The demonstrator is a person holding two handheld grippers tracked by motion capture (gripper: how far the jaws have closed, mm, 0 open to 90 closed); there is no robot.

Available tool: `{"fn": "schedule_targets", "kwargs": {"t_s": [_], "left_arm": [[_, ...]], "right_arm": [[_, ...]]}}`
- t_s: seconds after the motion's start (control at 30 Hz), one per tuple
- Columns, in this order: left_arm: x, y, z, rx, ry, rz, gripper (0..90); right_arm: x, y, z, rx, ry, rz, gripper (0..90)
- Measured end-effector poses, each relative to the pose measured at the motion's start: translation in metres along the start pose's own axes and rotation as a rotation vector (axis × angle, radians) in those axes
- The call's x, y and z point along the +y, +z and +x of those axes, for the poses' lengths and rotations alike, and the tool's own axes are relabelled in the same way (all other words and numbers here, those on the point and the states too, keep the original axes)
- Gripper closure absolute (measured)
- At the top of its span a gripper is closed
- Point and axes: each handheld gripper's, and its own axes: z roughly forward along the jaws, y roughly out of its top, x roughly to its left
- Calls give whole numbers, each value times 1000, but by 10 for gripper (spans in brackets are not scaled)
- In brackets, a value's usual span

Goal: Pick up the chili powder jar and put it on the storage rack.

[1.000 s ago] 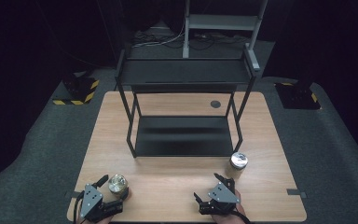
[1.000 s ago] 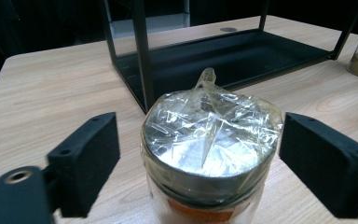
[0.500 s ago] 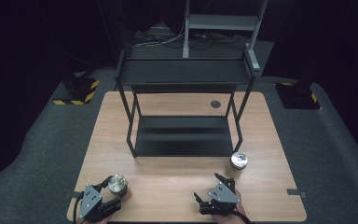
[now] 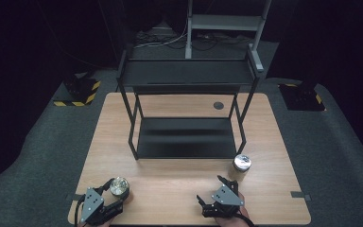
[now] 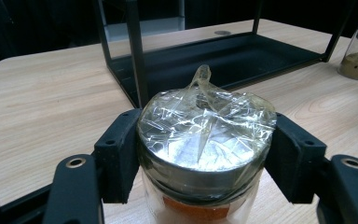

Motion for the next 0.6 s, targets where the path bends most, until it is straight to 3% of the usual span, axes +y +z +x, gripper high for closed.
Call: {"fn": "schedule_targets", "kwargs": {"t_s": [0.27, 0.43, 0.6], "left_arm": [[7, -2, -2, -21, 4, -17, 343], [24, 4, -4, -44, 26, -13, 343], [41, 9, -4, -67, 22, -36, 343]], "right_arm": [[0, 0, 0, -1, 1, 1, 0], [0, 0, 0, -1, 8, 2, 0], [0, 0, -1, 0, 14, 1, 0]]}}
